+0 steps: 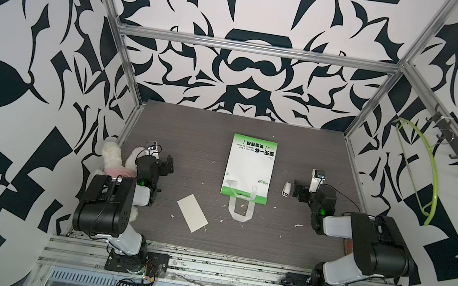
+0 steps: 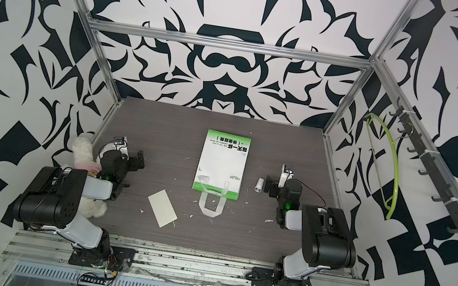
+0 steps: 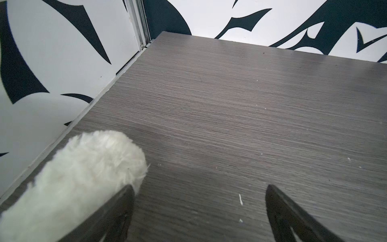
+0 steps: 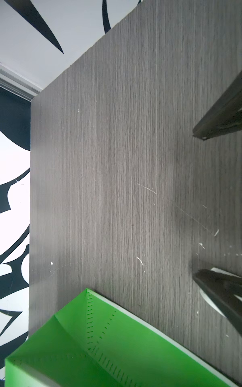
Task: Staple the receipts to the bags
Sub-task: Pick up the takeout bag at the center of the board.
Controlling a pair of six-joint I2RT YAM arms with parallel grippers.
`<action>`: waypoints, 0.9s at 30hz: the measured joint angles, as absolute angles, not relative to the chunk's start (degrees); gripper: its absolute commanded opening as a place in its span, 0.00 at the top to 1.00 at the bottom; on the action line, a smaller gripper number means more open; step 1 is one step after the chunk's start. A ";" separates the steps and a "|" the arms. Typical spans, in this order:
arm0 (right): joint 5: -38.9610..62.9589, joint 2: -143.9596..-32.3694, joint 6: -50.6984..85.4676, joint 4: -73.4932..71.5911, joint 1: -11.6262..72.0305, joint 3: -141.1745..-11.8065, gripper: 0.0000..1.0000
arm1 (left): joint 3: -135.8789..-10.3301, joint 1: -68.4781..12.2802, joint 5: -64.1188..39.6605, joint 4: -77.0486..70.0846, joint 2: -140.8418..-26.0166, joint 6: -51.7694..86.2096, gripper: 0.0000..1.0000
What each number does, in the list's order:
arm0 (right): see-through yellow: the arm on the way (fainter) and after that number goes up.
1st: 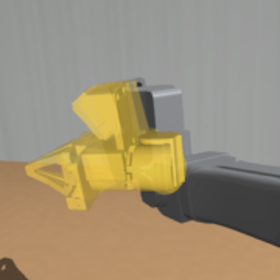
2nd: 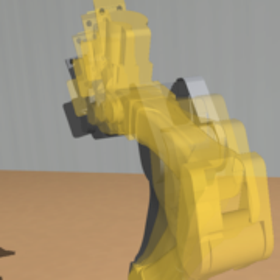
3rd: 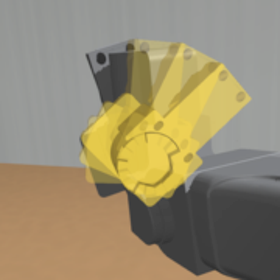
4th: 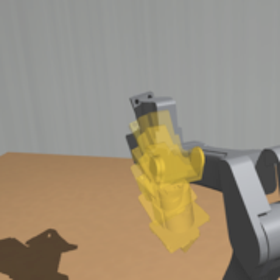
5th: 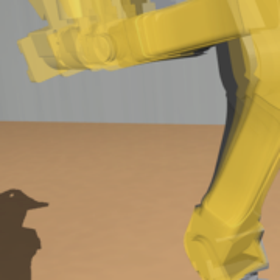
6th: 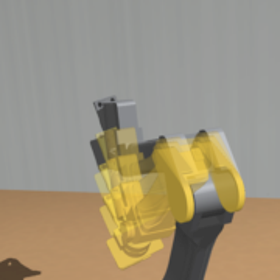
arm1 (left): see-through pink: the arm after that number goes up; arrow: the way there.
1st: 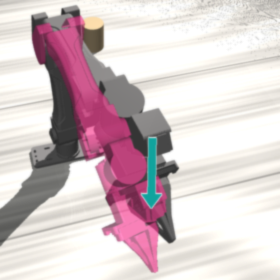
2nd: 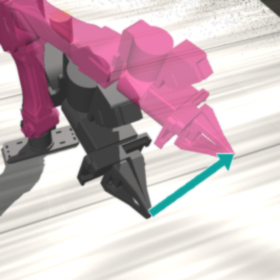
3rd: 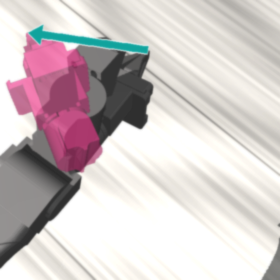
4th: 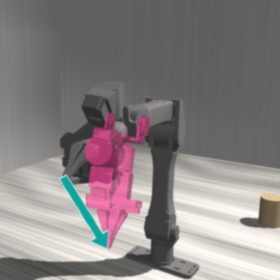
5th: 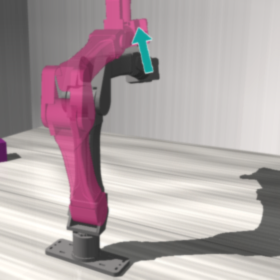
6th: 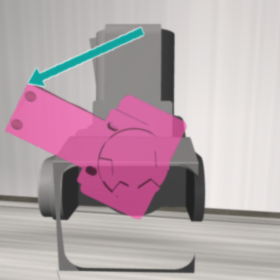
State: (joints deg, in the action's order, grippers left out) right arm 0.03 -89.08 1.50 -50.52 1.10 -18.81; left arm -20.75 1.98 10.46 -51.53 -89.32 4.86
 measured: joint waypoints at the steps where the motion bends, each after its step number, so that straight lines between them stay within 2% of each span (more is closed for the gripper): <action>1: 0.03 -89.08 1.50 -50.52 1.10 -18.81 0.01 | -20.75 1.98 10.46 -51.53 -89.32 4.86 0.01; 24: 0.21 -89.08 1.50 -50.43 1.10 -18.79 0.02 | -20.75 2.94 9.15 -51.13 -89.32 5.10 0.01; 27: 0.21 -89.08 1.30 -50.46 1.10 -18.81 0.07 | -20.75 2.94 9.04 -51.16 -89.32 5.10 0.01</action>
